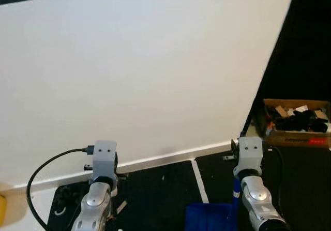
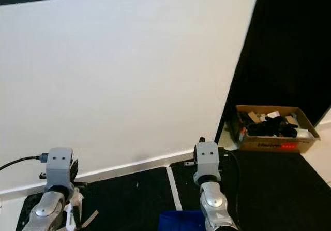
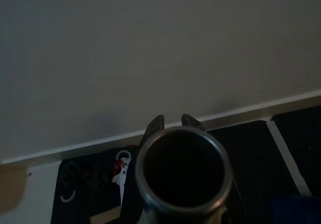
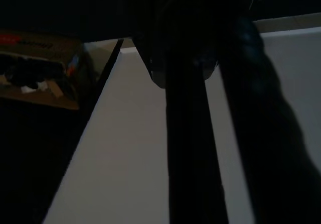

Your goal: Sweep floor

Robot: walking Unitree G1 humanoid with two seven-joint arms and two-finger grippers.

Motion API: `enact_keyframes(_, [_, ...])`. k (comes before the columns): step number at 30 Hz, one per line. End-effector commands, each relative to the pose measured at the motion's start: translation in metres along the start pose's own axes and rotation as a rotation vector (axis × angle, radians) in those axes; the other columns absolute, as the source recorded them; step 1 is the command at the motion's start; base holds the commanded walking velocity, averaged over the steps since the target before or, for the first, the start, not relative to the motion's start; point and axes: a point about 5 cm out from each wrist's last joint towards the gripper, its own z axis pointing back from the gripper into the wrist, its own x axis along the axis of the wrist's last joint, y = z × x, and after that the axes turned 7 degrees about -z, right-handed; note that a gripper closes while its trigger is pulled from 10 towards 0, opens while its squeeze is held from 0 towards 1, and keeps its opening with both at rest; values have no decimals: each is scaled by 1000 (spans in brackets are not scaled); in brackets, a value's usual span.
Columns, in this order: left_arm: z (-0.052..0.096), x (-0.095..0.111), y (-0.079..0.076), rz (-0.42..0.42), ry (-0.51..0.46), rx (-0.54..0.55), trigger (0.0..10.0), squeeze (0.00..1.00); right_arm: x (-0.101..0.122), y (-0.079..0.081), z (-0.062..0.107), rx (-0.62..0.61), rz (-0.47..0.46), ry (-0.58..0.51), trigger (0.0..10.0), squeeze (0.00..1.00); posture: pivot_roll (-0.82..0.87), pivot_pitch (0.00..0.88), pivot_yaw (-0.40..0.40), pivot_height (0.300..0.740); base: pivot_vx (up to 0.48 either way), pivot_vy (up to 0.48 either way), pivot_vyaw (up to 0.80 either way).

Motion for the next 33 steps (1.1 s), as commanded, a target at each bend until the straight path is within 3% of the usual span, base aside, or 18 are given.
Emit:
enact_keyframes(1, [0,2,2,-16,-8,4,10000,0,2,-1,0,-4,0,-10,10000,0,80,46,62,740,0,0,0])
enact_keyframes(33, [0,3,2,-29,-22,1,10000,0,2,0,-1,-3,-1,-8,10000,0,81,48,63,740,0,0,0])
